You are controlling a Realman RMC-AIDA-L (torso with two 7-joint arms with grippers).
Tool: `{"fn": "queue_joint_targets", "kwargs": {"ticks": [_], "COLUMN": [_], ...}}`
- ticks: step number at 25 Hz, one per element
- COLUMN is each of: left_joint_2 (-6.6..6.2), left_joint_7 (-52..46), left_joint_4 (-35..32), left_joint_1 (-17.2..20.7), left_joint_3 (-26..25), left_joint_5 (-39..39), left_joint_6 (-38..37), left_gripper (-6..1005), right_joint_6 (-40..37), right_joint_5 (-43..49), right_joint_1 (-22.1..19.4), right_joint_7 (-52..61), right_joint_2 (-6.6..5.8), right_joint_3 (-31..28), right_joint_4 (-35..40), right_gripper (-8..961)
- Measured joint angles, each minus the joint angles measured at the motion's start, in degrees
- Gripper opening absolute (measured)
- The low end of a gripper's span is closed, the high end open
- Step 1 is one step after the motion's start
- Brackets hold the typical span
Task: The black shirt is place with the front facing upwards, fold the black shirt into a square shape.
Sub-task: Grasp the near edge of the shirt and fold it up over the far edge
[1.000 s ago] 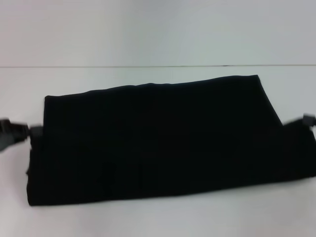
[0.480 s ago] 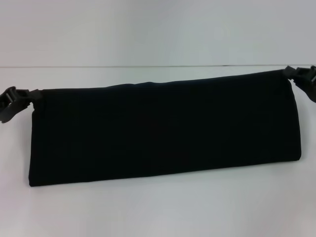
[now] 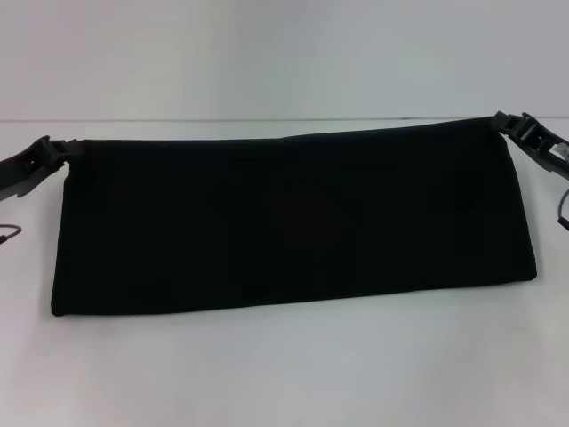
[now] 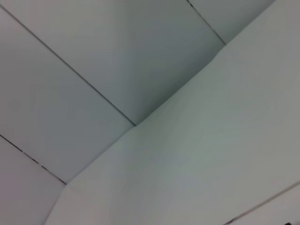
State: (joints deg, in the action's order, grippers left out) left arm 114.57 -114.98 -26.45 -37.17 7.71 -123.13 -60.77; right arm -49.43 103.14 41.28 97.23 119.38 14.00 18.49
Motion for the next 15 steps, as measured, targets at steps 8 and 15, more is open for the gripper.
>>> {"fn": "queue_joint_targets", "kwargs": {"ticks": [8,15], "left_joint_2": [2.31,4.72], "left_joint_7": [4.47,7.49], "left_joint_4": [0.07,0.09], "left_joint_1": [-1.96,-3.64], "left_joint_3": [-0.07,-0.07], "left_joint_5": [2.12,2.12], "left_joint_6": [6.72,12.09], "left_gripper": [1,1], "right_joint_6": [6.22,11.63], "right_joint_5": [-4.33,-4.8], "right_joint_1": [3.17,4.97], "right_joint_7": [-10.52,-13.92], "right_joint_2": [0.56,0.79], "right_joint_3": [0.14,0.11], "right_joint_4": [-3.5,-4.8], "right_gripper": [3,2]}}
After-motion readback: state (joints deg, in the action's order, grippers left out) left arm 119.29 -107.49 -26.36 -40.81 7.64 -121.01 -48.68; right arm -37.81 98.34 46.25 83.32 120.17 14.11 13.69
